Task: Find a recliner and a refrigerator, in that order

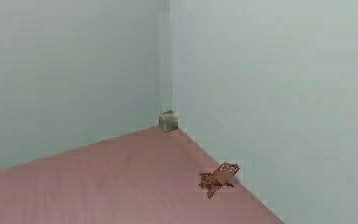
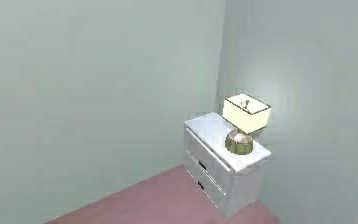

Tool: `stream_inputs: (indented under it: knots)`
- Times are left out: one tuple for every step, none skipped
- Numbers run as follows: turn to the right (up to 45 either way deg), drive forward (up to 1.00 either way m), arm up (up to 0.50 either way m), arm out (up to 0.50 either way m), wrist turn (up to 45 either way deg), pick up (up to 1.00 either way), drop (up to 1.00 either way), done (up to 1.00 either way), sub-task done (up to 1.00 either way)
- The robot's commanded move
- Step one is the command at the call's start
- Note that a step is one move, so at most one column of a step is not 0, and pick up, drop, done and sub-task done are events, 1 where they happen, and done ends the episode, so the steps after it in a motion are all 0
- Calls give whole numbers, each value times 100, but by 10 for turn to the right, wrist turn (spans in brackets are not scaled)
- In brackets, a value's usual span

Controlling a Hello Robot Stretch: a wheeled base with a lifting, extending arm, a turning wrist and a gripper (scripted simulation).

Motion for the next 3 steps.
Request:
stream_inputs:
  knots:
    - [-450,0,0,0,0,0,0,0,0]
    - [-360,0,0,0,0,0,0,0,0]
    - [0,75,0,0,0,0,0,0,0]
